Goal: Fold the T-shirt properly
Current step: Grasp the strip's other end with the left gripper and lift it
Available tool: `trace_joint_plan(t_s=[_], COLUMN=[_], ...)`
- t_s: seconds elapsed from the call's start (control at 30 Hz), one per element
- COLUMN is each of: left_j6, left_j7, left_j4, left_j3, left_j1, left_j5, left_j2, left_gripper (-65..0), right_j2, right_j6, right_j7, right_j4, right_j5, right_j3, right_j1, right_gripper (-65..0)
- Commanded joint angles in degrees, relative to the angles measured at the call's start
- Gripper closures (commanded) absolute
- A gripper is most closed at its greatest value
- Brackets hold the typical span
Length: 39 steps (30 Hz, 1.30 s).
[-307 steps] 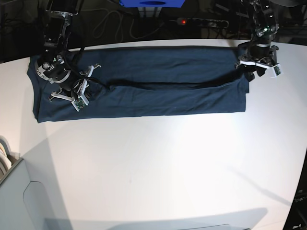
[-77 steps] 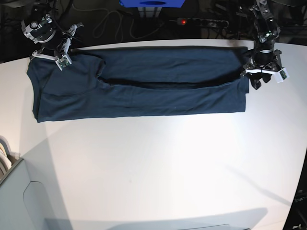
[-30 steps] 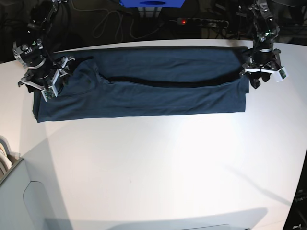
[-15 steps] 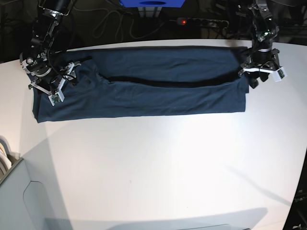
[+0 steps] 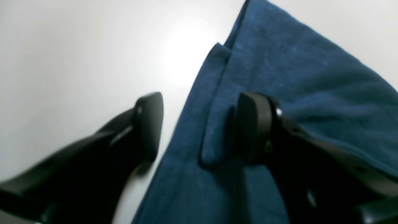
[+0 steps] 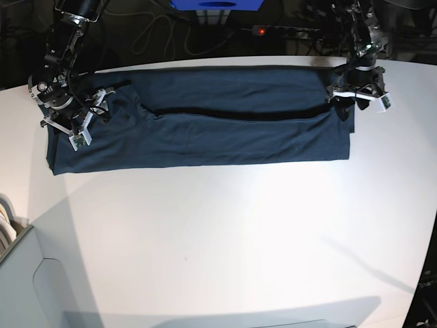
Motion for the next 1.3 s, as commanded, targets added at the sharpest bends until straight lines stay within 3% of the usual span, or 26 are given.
trace_joint_plan(t_s=[0.0, 0.23, 0.6, 0.8, 1.1, 1.27], left_j6=[0.1, 0.1, 0.1, 0.1, 0.1, 0.1], left_j7=[0.5, 0.5, 0.5, 0.4, 0.4, 0.5], left_j4=[0.3, 0.2, 0.6, 0.7, 9.1, 16.5], left_j3=[0.0, 0.0, 4.1, 3.7, 4.3, 12.1], left_j1=[0.5, 0.5, 0.4, 0.2, 2.2, 3.5], left_j5=[-0.2, -0.3, 0.0, 0.3, -0.1, 0.4], left_j2=[-0.5, -0.4, -0.5, -0.5, -1.4, -1.8], left_gripper=[-33.8, -20.2, -17.8, 0.0, 0.0, 0.0], right_j2=[0.7, 0.4, 0.4, 0.6, 0.5, 0.4], right_j6=[1.1, 1.1, 1.1, 1.1, 1.1, 1.1], right_j7=[0.4, 0.4, 0.4, 0.4, 0.4, 0.4], right_j4=[0.7, 0.7, 0.7, 0.8, 0.8, 0.8], right_j5=[0.1, 0.1, 0.1, 0.1, 0.1, 0.1], right_j3=[0.2, 0.2, 0.2, 0.2, 0.2, 0.2], right_j1=[0.4, 0.4, 0.3, 0.3, 0.3, 0.3], right_gripper=[-40.1, -40.1, -40.1, -40.1, -40.1, -40.1])
